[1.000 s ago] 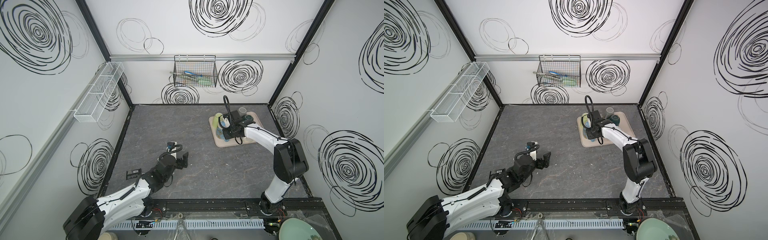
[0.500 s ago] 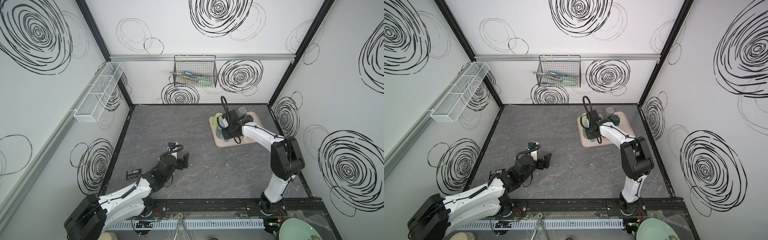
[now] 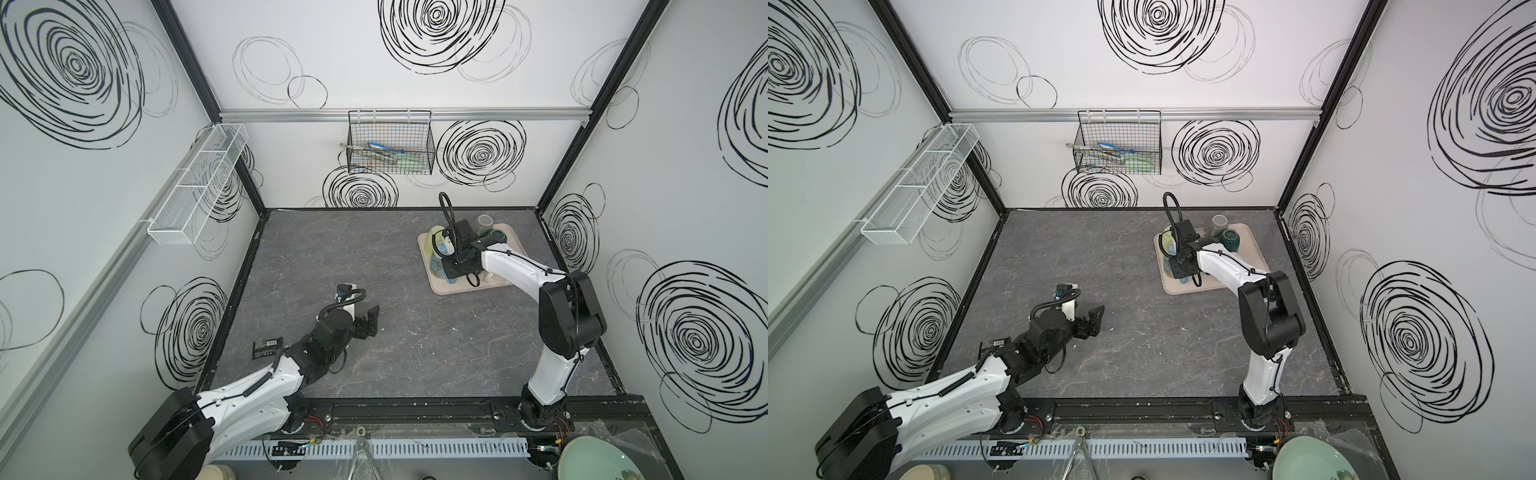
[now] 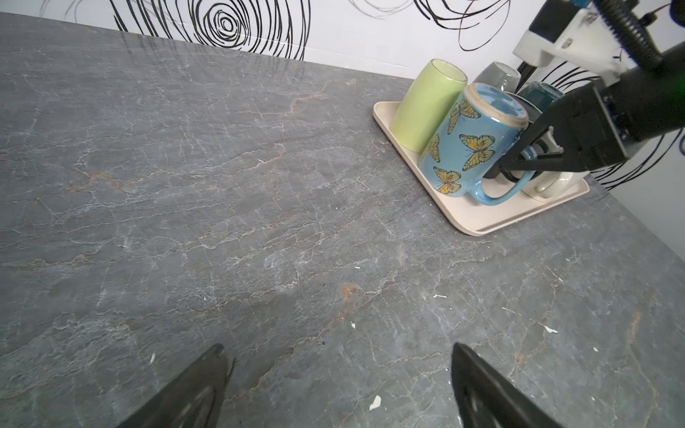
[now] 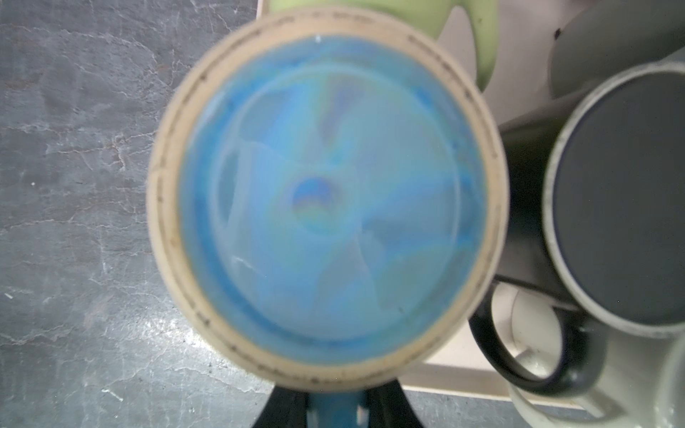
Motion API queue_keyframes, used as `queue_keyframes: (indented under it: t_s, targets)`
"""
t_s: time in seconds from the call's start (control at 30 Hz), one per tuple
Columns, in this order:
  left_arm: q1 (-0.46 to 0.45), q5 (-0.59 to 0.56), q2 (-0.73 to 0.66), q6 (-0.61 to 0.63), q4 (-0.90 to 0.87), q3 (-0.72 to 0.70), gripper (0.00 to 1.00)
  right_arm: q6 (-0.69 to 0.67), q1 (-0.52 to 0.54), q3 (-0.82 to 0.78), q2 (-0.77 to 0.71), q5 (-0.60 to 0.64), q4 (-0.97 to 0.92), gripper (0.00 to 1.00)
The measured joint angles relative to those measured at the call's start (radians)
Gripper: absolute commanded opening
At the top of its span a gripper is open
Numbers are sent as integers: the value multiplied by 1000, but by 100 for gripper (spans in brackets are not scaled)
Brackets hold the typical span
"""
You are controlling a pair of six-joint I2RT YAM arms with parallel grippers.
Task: Turn the mug right side up
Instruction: Rotate the mug on the tray.
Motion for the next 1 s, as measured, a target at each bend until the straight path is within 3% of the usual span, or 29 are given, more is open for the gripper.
queue_keyframes:
  t_s: [0.47,0.7,1.0]
  targets:
    - [82,18,-1,-42,1,-6,96,3,4,3,0,-19,-12,4]
    - [159,83,30,-65,2,-18,96,2,4,-26,-19,-36,13,1]
    - [168,146,68,-68,18,-18,96,8,4,-100,-90,-78,23,0]
